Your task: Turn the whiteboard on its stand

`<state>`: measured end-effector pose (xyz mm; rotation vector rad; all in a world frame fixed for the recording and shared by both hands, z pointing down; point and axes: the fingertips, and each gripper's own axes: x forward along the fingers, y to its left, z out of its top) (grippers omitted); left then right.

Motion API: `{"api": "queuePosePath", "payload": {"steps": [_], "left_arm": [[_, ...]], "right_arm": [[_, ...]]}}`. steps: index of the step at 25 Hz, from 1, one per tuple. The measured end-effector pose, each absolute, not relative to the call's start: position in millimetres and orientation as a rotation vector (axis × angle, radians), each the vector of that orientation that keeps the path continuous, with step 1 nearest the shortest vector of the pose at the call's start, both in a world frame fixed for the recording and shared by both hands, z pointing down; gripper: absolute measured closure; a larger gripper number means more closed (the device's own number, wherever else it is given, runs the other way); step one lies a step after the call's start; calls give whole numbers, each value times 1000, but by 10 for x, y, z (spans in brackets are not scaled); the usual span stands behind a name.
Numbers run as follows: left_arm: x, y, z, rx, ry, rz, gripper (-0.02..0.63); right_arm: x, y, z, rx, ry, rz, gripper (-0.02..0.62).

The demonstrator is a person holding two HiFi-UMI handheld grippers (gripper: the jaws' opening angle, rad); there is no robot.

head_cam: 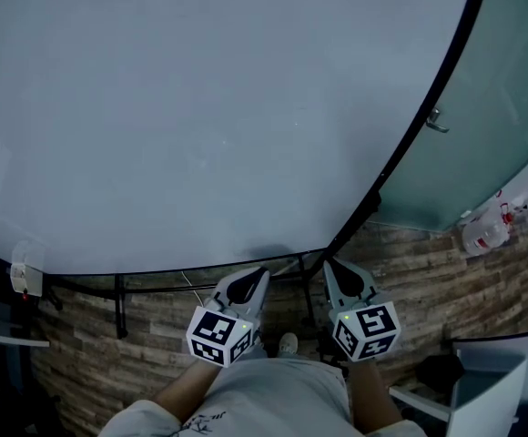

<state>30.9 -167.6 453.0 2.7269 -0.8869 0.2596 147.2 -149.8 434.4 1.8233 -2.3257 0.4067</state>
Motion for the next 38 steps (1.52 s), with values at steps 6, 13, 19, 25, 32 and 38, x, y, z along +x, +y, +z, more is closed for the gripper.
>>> {"api": "queuePosePath", "payload": {"steps": [6,13,19,25,32,38], "left_arm": [[299,-1647,4496,2735,-913,261,595],[287,-1617,4512,2727,-919,264,595],[261,-1614,4490,2731,-928,268,595],[242,-1603,4472,2732,-928,265,595],[188,-1611,4477,2728,-942,265,595],[170,-1632,4485,2721,-954,260,595]], "right_arm": [[1259,-1425,4325,1773,-2353,393,588],[1236,-1420,4327,1764,-2357,394,588],[1167,-1410,4340,1741,-2366,396,589],[1078,-1412,4354,1707,-2378,400,589],[1016,-1430,4348,1690,-2393,398,589],[1007,-1442,4354,1683,-2396,400,589]]}}
